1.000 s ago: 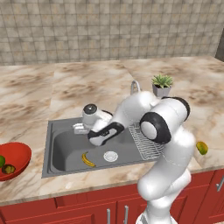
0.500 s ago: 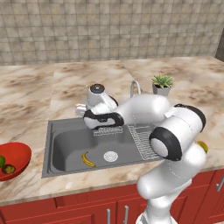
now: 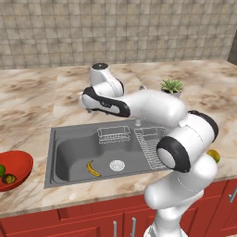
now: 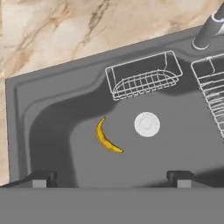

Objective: There is a mixed pile of frozen fruits and vegetables on the counter. Locate all the frozen vegetables and place the items in a bowl on the counter. Take all the frozen fruits and defrost them in a running sink.

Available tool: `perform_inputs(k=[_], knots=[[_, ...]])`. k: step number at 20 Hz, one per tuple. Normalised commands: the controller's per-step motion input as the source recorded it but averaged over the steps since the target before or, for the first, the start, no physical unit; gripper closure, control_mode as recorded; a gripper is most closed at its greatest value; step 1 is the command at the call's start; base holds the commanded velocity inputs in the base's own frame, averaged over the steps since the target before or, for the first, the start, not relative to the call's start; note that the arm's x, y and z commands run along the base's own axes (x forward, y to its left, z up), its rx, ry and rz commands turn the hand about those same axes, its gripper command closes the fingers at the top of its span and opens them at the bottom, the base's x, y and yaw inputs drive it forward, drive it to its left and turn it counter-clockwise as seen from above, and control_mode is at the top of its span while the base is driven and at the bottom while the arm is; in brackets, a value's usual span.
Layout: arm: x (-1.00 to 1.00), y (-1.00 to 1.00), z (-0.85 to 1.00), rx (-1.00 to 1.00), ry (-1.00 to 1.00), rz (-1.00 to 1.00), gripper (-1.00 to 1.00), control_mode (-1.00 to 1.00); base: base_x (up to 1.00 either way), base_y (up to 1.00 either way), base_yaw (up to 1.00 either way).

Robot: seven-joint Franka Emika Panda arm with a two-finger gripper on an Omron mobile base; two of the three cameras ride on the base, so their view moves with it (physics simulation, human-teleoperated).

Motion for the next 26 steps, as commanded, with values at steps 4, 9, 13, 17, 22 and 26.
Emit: perform_inputs(k=[4, 9, 13, 17, 22, 26], knots=[[-0.35, -0.32, 0.37, -0.24, 0.20, 0.12, -1.00, -1.00, 0.00, 0.00, 0.00], [-0.47, -0.52, 0.15, -0.28, 0.15, 0.27, -1.00, -1.00, 0.00, 0.00, 0.00], [-0.25, -0.78, -0.01, -0.14, 0.04, 0.39, -1.00, -1.00, 0.00, 0.00, 0.00], [-0.06, -0.95, 0.00, -0.01, 0.00, 0.35, -1.00, -1.00, 0.00, 0.00, 0.00], [-0.18, -1.00, -0.10, 0.00, -0.05, 0.23, -1.00, -1.00, 0.00, 0.00, 0.00], [-0.29, -0.96, -0.10, 0.00, -0.06, 0.13, -1.00, -1.00, 0.00, 0.00, 0.00]])
